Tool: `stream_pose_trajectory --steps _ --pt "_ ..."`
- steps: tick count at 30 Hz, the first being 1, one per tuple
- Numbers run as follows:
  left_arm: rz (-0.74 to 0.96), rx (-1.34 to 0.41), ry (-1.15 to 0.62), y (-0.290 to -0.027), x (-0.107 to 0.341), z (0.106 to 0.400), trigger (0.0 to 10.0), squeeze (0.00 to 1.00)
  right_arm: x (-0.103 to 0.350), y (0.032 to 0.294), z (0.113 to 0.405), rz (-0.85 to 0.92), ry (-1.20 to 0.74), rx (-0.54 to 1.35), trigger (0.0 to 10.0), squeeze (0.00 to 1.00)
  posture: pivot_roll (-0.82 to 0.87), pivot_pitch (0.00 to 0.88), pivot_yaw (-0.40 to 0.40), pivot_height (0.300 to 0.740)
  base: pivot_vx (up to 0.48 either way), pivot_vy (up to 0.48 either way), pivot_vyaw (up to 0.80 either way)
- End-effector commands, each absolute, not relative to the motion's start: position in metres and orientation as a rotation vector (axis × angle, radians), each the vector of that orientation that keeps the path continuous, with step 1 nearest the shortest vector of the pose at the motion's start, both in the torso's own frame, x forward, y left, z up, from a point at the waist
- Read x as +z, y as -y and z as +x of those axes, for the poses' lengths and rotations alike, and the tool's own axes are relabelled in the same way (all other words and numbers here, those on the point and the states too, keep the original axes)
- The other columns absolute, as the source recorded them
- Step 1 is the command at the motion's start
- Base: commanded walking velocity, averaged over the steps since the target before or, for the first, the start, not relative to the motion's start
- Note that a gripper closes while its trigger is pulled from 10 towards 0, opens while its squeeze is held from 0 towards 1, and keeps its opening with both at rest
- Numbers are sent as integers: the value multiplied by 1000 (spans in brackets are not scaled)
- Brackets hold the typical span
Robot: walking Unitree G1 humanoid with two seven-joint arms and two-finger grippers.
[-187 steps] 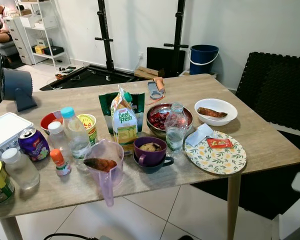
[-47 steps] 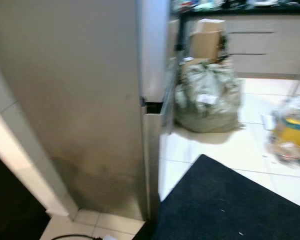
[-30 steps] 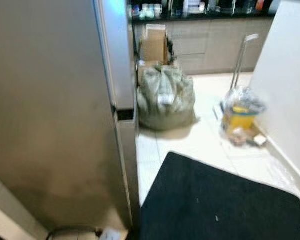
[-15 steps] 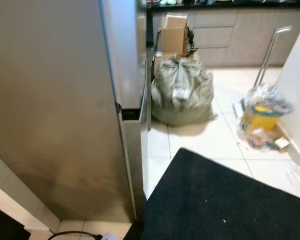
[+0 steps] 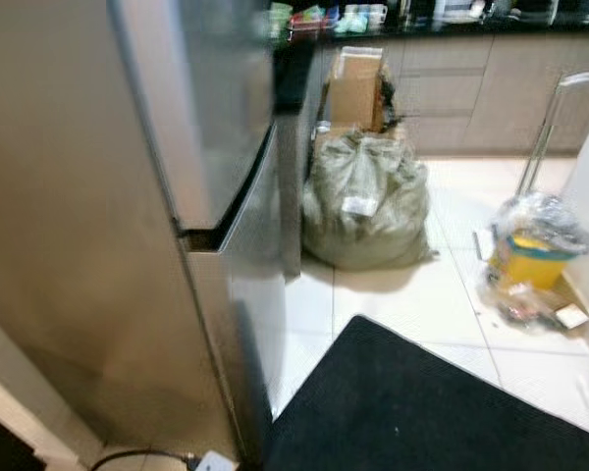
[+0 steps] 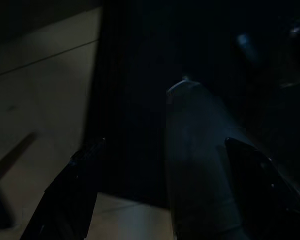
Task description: Restocking fridge
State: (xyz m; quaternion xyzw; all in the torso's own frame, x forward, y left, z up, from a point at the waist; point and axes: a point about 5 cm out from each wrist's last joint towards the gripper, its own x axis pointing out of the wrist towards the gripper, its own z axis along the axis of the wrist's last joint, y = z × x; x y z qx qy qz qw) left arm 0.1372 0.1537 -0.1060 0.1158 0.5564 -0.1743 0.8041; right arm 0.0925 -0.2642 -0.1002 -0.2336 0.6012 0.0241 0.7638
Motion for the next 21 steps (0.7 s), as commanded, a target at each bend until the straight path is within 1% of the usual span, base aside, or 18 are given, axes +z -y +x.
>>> stream_pose_trajectory --steps 1,2,4,7,10,19,20,21 --pt "256 -372 -1214 -157 -107 134 10000 0 -101 259 94 -526 -1307 90 10000 0 -176 0 50 740 0 -469 0" --pt "256 -372 -1214 -157 -107 134 10000 0 -101 259 94 -537 -1310 99 10000 0 -176 0 50 740 0 -469 0" --pt "256 -370 -1214 -156 -107 133 10000 0 -101 262 92 -611 -1329 130 10000 0 -179 0 49 740 0 -461 0" --pt "255 -362 -1213 -156 -107 133 10000 0 -100 267 89 -641 -1335 117 10000 0 -179 0 48 740 0 -313 0" --pt "254 -353 -1209 -156 -107 134 10000 0 -99 271 89 -655 -1327 103 10000 0 -180 0 46 740 0 0 0" --pt "249 -339 -1200 -156 -107 136 10000 0 -97 273 92 -665 -1311 114 10000 0 -182 0 44 740 0 0 0" --pt "250 -335 -1199 -156 -107 136 10000 0 -97 273 93 -648 -1307 113 10000 0 -182 0 44 740 0 0 0" --pt "251 -333 -1197 -156 -107 136 10000 0 -98 270 94 -617 -1306 119 10000 0 -182 0 43 740 0 0 788"
